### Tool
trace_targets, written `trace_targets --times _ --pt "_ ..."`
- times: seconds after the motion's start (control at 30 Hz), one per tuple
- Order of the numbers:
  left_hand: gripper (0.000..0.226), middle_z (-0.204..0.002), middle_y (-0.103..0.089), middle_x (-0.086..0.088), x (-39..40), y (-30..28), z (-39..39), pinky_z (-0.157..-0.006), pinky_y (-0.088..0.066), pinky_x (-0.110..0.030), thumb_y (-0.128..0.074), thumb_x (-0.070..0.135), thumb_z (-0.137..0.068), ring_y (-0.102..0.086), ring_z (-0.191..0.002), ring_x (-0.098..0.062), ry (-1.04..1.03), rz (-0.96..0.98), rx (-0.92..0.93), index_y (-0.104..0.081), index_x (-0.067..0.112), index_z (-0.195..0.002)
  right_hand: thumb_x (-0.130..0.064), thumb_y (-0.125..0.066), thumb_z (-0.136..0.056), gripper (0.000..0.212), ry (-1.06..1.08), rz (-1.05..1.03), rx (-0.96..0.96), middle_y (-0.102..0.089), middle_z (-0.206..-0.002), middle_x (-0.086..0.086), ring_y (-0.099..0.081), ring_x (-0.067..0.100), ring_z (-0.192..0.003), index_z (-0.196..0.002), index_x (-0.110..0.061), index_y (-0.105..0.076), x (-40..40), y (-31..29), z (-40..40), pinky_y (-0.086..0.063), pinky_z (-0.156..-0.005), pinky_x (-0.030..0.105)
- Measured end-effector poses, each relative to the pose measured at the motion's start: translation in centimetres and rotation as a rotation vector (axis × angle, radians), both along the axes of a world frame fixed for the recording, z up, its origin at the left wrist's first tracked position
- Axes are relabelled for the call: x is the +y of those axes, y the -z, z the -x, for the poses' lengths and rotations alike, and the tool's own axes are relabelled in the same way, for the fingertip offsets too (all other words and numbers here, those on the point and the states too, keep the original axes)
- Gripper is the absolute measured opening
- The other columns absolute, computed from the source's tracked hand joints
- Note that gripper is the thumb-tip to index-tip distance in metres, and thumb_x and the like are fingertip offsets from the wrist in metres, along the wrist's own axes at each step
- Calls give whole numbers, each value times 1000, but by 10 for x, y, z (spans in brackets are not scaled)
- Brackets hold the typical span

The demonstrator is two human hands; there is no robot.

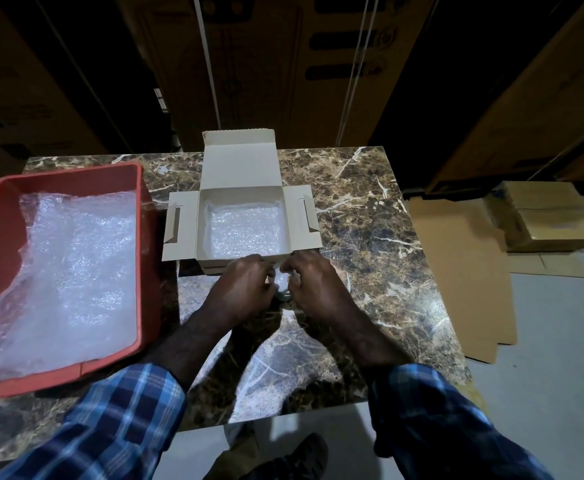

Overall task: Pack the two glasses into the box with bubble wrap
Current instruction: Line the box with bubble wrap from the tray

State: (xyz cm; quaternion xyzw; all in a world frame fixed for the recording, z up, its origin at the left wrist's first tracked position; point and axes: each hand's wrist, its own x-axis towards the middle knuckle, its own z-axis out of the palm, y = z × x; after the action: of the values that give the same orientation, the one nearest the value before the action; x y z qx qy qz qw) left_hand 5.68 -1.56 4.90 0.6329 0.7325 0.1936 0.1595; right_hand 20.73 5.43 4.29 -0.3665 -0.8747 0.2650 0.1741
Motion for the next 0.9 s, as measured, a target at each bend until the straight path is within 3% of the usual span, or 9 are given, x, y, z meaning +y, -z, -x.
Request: trace_targets --times 0.17,0.27,0.47,0.57,0.77,0.9 --pt "14 -95 -71 -8 4 -1 -2 -80 -51 -36 -71 18 -85 -65 -86 -23 2 60 34 -76 10 -95 -13 -73 -85 17 -22 73 -113 -48 -96 -1 -50 19 -98 -102 -14 -73 16 1 -3 -41 -81 30" --pt "13 -92 -73 -8 10 -4 -3 -77 -55 -38 -69 13 -84 -67 -83 -23 0 121 48 -77 11 -94 -23 -77 -82 17 -25 185 -149 -46 -94 -1 -50 18 -95 -97 -18 -69 22 1 -7 -44 -79 31" --pt "8 -85 -73 -9 19 -6 -6 -73 -57 -40 -72 14 -82 -68 -78 -25 -27 220 85 -76 10 -88 -24 -76 -75 32 -26 219 -241 -52 -87 -1 -50 21 -83 -83 -22 -45 24 0 -1 -30 -58 31" --pt "9 -85 -71 -10 24 -4 -6 -74 -57 -41 -71 18 -85 -67 -77 -25 -52 236 79 -74 11 -89 -21 -78 -75 40 -20 250 -292 -53 -85 2 -47 23 -76 -88 -19 -40 27 -5 5 -28 -51 27" --pt "19 -84 -62 -11 36 -5 -8 -75 -58 -45 -67 28 -90 -64 -79 -31 -75 320 81 -67 9 -90 -30 -80 -77 51 34 327 -386 -52 -103 7 -48 24 -88 -107 -16 -42 30 -6 13 -34 -68 28" --pt "22 -82 -49 -4 43 -6 -8 -75 -56 -46 -66 27 -90 -56 -79 -28 -81 361 80 -48 19 -80 -28 -77 -81 52 56 329 -357 -59 -115 13 -54 26 -100 -118 -7 -46 26 -6 15 -33 -70 26"
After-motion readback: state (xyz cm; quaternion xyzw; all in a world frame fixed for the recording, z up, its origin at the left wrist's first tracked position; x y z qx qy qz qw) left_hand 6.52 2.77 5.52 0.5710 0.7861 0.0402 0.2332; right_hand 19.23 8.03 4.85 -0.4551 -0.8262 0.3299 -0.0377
